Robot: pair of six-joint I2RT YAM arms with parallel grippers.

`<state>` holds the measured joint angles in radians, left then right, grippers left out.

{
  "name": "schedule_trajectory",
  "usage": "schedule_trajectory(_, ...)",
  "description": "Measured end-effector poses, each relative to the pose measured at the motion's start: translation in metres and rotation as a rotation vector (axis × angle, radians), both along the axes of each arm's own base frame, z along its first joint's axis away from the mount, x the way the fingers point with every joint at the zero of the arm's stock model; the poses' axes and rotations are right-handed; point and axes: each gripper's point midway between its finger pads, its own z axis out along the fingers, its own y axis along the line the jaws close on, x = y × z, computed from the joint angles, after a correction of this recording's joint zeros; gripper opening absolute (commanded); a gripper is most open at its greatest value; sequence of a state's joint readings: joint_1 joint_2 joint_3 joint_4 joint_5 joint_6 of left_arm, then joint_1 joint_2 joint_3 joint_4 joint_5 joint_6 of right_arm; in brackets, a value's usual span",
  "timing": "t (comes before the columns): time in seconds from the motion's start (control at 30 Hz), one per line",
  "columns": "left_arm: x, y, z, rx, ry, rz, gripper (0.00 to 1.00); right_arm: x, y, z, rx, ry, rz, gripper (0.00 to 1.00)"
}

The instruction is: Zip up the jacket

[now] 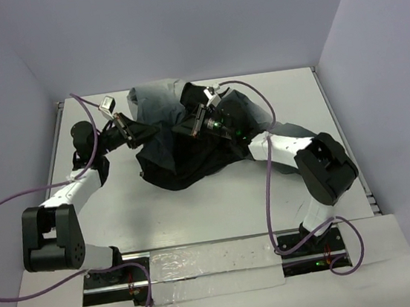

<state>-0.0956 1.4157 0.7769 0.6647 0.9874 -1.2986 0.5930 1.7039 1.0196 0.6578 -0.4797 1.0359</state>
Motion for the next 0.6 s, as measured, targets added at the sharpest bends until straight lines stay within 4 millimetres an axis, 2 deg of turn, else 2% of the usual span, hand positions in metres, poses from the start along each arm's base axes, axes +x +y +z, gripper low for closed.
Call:
schedule_trajectory(0.03, 0.000, 0.000, -0.002, 0.014, 0.001, 0.002, 0.54, 0.000, 0.000, 0.000, -0.003, -0.004, -0.001, 0.00)
schedule_trajectory(0.07, 0.001, 0.001, -0.006, 0.034, 0.010, 0.008, 0.61, 0.000, -0.002, -0.001, -0.014, -0.010, -0.010, 0.00)
schedule_trajectory(0.1, 0.004, 0.002, -0.010, 0.071, 0.013, 0.023, 0.85, 0.000, -0.005, -0.005, -0.036, -0.007, -0.021, 0.00)
schedule_trajectory(0.13, 0.008, 0.004, -0.014, 0.110, 0.014, 0.039, 0.97, 0.000, -0.008, -0.009, -0.067, 0.001, -0.034, 0.00)
schedule_trajectory(0.23, 0.022, 0.017, -0.025, 0.261, 0.016, 0.140, 0.99, -0.002, -0.021, -0.014, -0.160, 0.000, -0.080, 0.00)
schedule_trajectory(0.33, 0.025, 0.036, -0.035, 0.421, 0.005, 0.240, 0.98, -0.003, -0.035, -0.015, -0.257, -0.009, -0.113, 0.00)
schedule_trajectory(0.4, 0.020, 0.049, -0.038, 0.515, -0.013, 0.293, 0.91, 0.001, -0.040, -0.010, -0.315, -0.024, -0.131, 0.00)
schedule_trajectory(0.47, 0.012, 0.057, -0.041, 0.597, -0.035, 0.317, 0.91, 0.004, -0.045, -0.006, -0.363, -0.037, -0.141, 0.00)
schedule_trajectory(0.53, 0.002, 0.055, -0.041, 0.654, -0.068, 0.306, 0.93, 0.004, -0.049, -0.003, -0.405, -0.041, -0.145, 0.00)
schedule_trajectory(0.6, -0.010, 0.044, -0.045, 0.702, -0.094, 0.259, 0.96, 0.002, -0.054, -0.002, -0.434, -0.037, -0.139, 0.00)
